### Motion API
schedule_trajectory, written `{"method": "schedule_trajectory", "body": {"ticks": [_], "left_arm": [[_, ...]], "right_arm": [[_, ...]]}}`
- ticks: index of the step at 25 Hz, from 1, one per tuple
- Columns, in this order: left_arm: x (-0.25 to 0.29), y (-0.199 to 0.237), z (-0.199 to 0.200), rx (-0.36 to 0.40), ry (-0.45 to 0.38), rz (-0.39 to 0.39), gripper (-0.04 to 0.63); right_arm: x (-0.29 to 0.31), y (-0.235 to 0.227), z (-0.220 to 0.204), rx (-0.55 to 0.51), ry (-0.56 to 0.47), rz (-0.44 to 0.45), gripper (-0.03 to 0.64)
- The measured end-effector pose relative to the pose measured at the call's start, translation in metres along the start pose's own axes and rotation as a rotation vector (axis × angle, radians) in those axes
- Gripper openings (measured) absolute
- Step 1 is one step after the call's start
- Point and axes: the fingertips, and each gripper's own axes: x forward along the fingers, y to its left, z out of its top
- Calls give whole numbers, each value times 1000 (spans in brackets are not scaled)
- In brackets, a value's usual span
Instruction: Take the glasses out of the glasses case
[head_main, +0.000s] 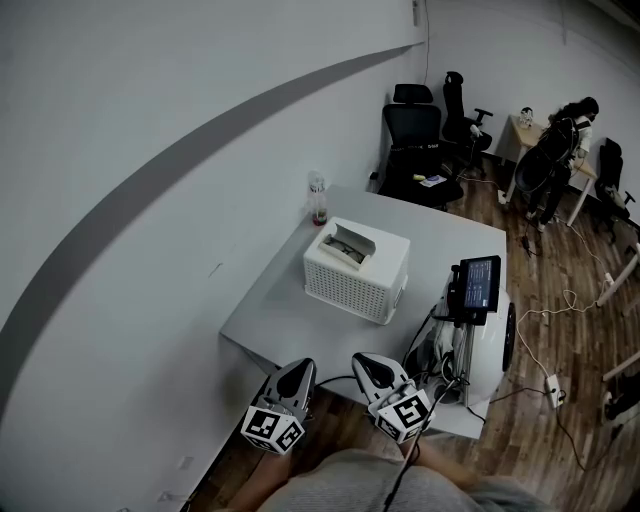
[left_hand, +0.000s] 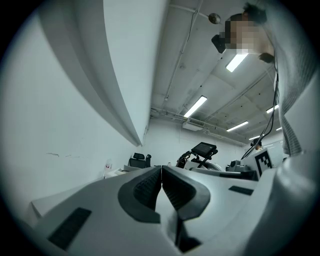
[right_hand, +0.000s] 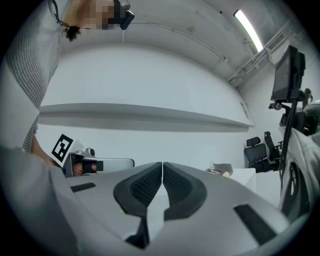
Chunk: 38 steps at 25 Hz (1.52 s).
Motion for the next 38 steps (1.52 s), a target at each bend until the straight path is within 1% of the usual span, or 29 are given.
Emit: {"method": "schedule_trajectory", "body": {"ticks": [10, 17, 20, 23, 26, 32, 35, 38], "left_arm": [[1, -9, -4, -4, 2, 16, 12], [-1, -12, -9, -16, -28, 51, 12], [-1, -10, -13, -25, -34, 62, 12], [5, 0, -12, -34, -32, 61, 12], [18, 19, -4, -34, -38, 42, 12], [64, 73, 14, -26, -27, -58, 12], [88, 98, 22, -21, -15, -97, 12], [106, 112, 29, -4, -3, -135, 12]], "right_arm": [[-5, -2, 1, 2, 16, 6, 15], [-3, -2, -8, 17, 25, 54, 15], [3, -3, -10, 16, 27, 66, 15], [13, -8, -13, 20, 36, 58, 15], [29, -20, -14, 19, 30, 30, 15], [74, -55, -7, 9, 3, -92, 15], [99, -70, -8, 1, 0, -138, 15], [117, -80, -8, -1, -1, -171, 15]]}}
